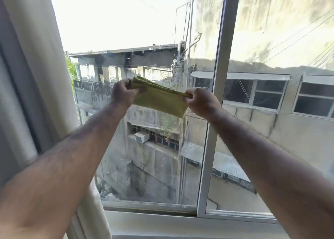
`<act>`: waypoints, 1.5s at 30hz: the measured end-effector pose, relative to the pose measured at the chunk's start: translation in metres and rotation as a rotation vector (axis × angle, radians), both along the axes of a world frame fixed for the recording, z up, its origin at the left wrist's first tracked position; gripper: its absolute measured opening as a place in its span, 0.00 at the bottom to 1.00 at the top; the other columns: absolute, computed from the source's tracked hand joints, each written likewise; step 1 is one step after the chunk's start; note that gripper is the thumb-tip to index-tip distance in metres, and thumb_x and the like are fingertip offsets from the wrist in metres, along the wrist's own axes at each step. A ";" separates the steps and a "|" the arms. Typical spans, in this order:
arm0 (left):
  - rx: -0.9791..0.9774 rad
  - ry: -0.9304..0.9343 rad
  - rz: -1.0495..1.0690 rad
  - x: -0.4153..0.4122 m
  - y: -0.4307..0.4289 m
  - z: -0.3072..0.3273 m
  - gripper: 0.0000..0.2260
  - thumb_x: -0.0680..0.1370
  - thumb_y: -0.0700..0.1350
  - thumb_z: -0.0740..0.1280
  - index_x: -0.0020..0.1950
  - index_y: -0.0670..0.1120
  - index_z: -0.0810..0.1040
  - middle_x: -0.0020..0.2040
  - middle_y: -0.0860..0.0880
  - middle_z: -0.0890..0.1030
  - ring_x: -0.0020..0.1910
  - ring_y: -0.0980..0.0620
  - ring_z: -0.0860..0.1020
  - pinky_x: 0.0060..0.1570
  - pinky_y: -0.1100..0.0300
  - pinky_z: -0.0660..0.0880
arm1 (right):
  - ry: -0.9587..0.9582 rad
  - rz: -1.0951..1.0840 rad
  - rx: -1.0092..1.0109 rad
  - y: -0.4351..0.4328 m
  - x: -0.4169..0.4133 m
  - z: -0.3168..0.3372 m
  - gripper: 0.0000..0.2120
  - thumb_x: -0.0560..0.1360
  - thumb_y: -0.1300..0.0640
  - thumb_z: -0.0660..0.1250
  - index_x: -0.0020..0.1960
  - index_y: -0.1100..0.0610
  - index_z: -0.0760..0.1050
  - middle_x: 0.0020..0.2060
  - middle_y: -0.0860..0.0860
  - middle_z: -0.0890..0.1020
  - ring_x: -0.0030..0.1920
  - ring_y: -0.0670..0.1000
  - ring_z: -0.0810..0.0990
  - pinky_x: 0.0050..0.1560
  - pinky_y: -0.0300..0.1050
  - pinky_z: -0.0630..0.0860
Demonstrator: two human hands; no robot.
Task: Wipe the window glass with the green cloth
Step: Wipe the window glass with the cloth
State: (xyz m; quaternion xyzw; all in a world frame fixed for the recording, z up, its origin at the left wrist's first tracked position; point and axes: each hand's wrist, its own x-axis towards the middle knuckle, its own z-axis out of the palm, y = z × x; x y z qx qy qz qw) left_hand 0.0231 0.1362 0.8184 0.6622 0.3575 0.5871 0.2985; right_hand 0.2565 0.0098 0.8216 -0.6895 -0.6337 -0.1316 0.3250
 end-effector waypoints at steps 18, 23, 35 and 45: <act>0.556 0.481 0.512 0.024 0.087 0.102 0.12 0.77 0.39 0.75 0.61 0.45 0.86 0.59 0.40 0.82 0.55 0.41 0.82 0.51 0.53 0.81 | -0.265 -0.378 0.528 0.076 0.125 0.048 0.50 0.83 0.31 0.57 0.86 0.66 0.41 0.86 0.63 0.45 0.87 0.60 0.46 0.87 0.58 0.52; 0.641 0.257 0.579 0.044 0.115 0.087 0.14 0.78 0.37 0.72 0.63 0.37 0.78 0.59 0.36 0.78 0.54 0.42 0.79 0.51 0.52 0.79 | -0.292 -0.425 0.682 0.107 0.140 0.041 0.46 0.85 0.34 0.56 0.86 0.65 0.43 0.86 0.62 0.47 0.87 0.60 0.46 0.88 0.57 0.48; 0.504 -0.098 0.721 0.118 0.146 0.029 0.28 0.87 0.53 0.55 0.83 0.40 0.60 0.84 0.41 0.64 0.83 0.43 0.62 0.82 0.40 0.59 | -0.365 -0.417 0.830 0.124 0.155 0.033 0.40 0.87 0.39 0.54 0.86 0.66 0.47 0.86 0.63 0.51 0.87 0.60 0.50 0.87 0.59 0.52; 1.280 0.673 0.472 0.160 0.133 0.013 0.28 0.87 0.54 0.59 0.82 0.40 0.62 0.84 0.41 0.63 0.84 0.43 0.60 0.80 0.38 0.62 | -0.388 -0.438 0.824 0.125 0.156 0.032 0.36 0.89 0.42 0.50 0.86 0.66 0.47 0.86 0.63 0.51 0.87 0.61 0.50 0.87 0.60 0.53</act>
